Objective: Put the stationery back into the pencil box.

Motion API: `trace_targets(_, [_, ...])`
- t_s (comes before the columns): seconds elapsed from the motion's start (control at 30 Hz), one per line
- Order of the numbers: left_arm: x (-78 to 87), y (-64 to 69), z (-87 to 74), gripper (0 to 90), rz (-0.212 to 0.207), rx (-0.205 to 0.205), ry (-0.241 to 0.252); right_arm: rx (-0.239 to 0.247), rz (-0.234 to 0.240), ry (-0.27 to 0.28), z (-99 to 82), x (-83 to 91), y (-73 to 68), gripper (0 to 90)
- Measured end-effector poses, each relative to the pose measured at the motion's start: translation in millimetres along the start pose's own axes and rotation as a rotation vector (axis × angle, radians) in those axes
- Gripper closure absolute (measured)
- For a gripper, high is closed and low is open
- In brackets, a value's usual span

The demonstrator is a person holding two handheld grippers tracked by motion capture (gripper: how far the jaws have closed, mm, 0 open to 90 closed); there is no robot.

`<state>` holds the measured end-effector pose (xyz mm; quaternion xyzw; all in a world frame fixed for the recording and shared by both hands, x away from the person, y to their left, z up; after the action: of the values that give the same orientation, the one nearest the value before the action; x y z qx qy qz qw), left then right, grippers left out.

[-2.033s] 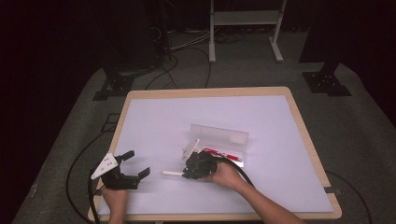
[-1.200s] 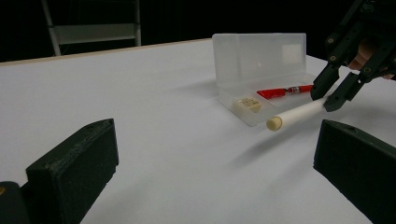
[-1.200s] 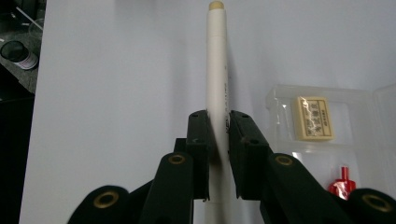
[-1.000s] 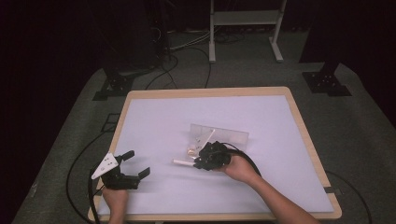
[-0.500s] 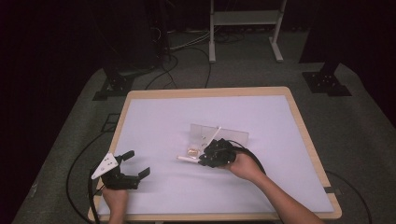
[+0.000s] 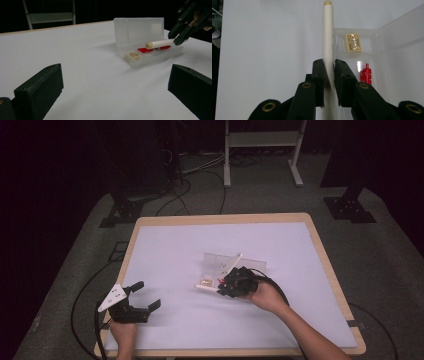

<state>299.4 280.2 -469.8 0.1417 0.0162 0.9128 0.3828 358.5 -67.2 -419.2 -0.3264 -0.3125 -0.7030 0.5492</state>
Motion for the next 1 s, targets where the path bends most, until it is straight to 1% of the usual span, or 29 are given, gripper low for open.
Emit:
trace_targets(0.67, [0.0, 0.1, 0.0, 0.0, 0.001, 0.0, 0.0, -0.027, -0.019, -0.014, -15.2, 6.5, 7.1, 77.9])
trace_targets(0.9, [-0.2, 0.3, 0.0, 0.0, 0.002, -0.001, -0.001, -0.048, -0.028, -0.022, -23.6, 10.2, 10.4, 77.9])
trace_targets(0.97, [-0.3, 0.2, 0.0, 0.0, 0.002, -0.001, -0.002, -0.046, -0.032, -0.027, -25.9, 10.9, 11.4, 77.9])
trace_targets(1.0, [-0.3, 0.3, 0.0, 0.0, 0.002, -0.001, -0.002, -0.055, -0.032, -0.027, -27.0, 11.5, 11.4, 77.9])
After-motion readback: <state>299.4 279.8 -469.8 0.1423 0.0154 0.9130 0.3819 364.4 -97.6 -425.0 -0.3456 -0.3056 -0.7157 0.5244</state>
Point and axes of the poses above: each handheld gripper's, and its own axes: x roughly backward along the jaws, z roughly out of its top, y roughly to its right, the point moved 2 cm from there along -x, roughly forward along the jaws, and after that the axes turned 3 degrees about x, right-handed, at the moved point
